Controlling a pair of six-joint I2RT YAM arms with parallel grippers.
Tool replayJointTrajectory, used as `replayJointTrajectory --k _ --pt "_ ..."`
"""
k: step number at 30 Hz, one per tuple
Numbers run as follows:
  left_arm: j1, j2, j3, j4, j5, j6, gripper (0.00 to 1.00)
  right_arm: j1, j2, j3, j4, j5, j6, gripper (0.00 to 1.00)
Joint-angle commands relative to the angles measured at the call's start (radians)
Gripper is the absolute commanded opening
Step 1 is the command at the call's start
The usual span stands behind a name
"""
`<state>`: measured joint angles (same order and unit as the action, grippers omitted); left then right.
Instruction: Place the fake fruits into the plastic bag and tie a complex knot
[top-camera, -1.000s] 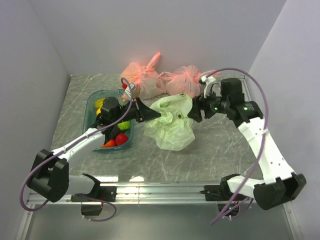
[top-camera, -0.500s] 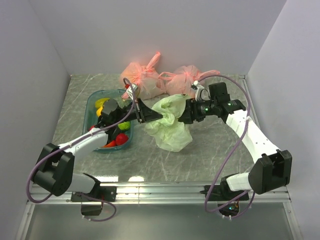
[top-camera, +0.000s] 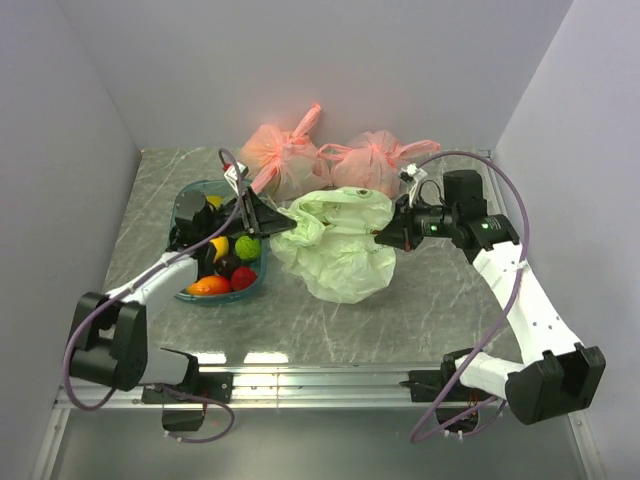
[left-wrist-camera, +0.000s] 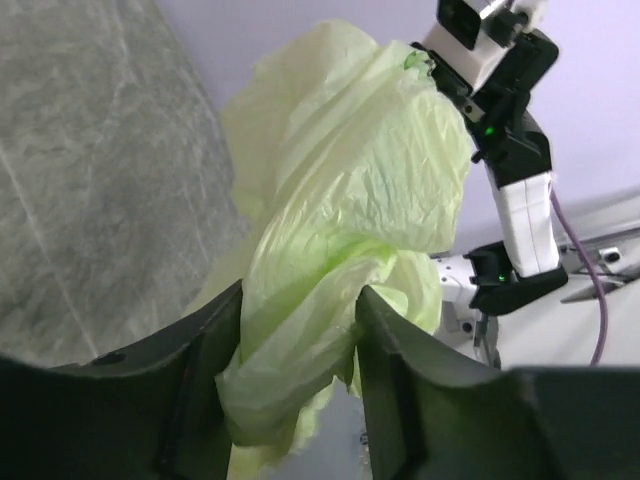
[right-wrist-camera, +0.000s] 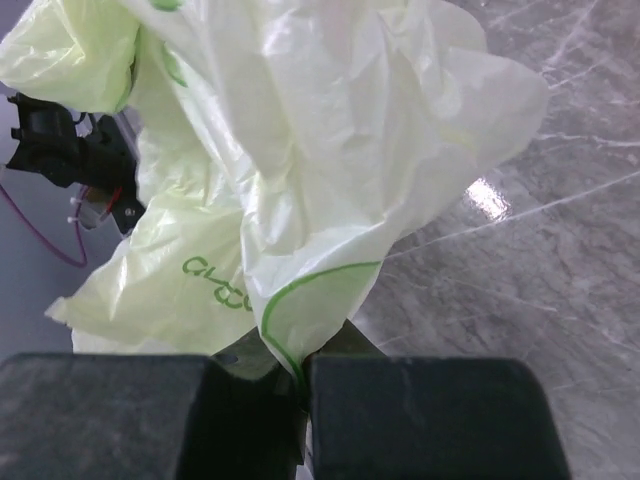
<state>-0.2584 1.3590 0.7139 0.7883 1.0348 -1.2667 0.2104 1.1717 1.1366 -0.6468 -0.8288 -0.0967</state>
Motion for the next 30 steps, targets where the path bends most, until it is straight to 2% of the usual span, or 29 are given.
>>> replayJointTrajectory --k 1,2,3,5,6,7,8,9,10,11,13,16,18,20,26,30 --pt "0.013 -0.122 0.117 -0.411 0.018 0.38 0.51 -0.009 -0.018 -0.009 -0.017 -0.001 -0.005 0.0" --pt "0.013 -0.179 0.137 -0.499 -0.043 0.468 0.57 -0.009 -0.023 -0.015 -0.004 -0.004 0.012 0.0" --pt "0.013 -0.207 0.153 -0.621 -0.073 0.6 0.57 -0.008 -0.03 -0.026 0.002 -0.006 0.024 0.0" --pt "0.008 -0.28 0.197 -0.733 -0.137 0.728 0.64 -0.006 -0.04 -0.038 0.022 -0.013 0.07 0.0" --pt "0.008 -0.305 0.209 -0.779 -0.239 0.819 0.65 -0.008 -0.043 -0.046 0.027 -0.019 0.081 0.0" --pt "0.008 -0.325 0.214 -0.849 -0.289 0.857 0.69 -0.008 -0.044 -0.051 0.033 -0.024 0.095 0.0" --pt "0.005 -0.362 0.216 -0.88 -0.348 0.898 0.83 -0.008 -0.044 -0.052 0.041 -0.032 0.13 0.0" --pt "0.005 -0.379 0.216 -0.903 -0.431 0.97 0.88 -0.008 -0.044 -0.054 0.045 -0.038 0.143 0.0" --pt "0.004 -0.392 0.205 -0.935 -0.462 1.006 0.89 -0.008 -0.044 -0.055 0.05 -0.042 0.162 0.0" --pt "0.002 -0.412 0.2 -0.948 -0.488 1.036 0.98 -0.008 -0.046 -0.054 0.055 -0.047 0.17 0.0" --pt "0.001 -0.428 0.193 -0.962 -0.458 1.108 0.99 -0.008 -0.044 -0.051 0.061 -0.052 0.192 0.0" --pt "-0.063 -0.44 0.205 -1.012 -0.424 1.196 0.99 -0.008 -0.038 -0.046 0.068 -0.055 0.215 0.0" --pt "-0.194 -0.442 0.217 -1.08 -0.499 1.313 0.99 -0.006 -0.027 -0.046 0.078 -0.052 0.232 0.0" --pt "-0.316 -0.457 0.216 -1.098 -0.639 1.354 0.99 -0.008 -0.021 -0.046 0.087 -0.049 0.262 0.0" --pt "-0.432 -0.497 0.185 -1.045 -0.837 1.382 0.99 -0.009 -0.006 -0.06 0.104 -0.027 0.322 0.0" --pt "-0.469 -0.488 0.176 -1.034 -0.818 1.422 0.99 -0.009 0.005 -0.063 0.118 -0.042 0.347 0.0"
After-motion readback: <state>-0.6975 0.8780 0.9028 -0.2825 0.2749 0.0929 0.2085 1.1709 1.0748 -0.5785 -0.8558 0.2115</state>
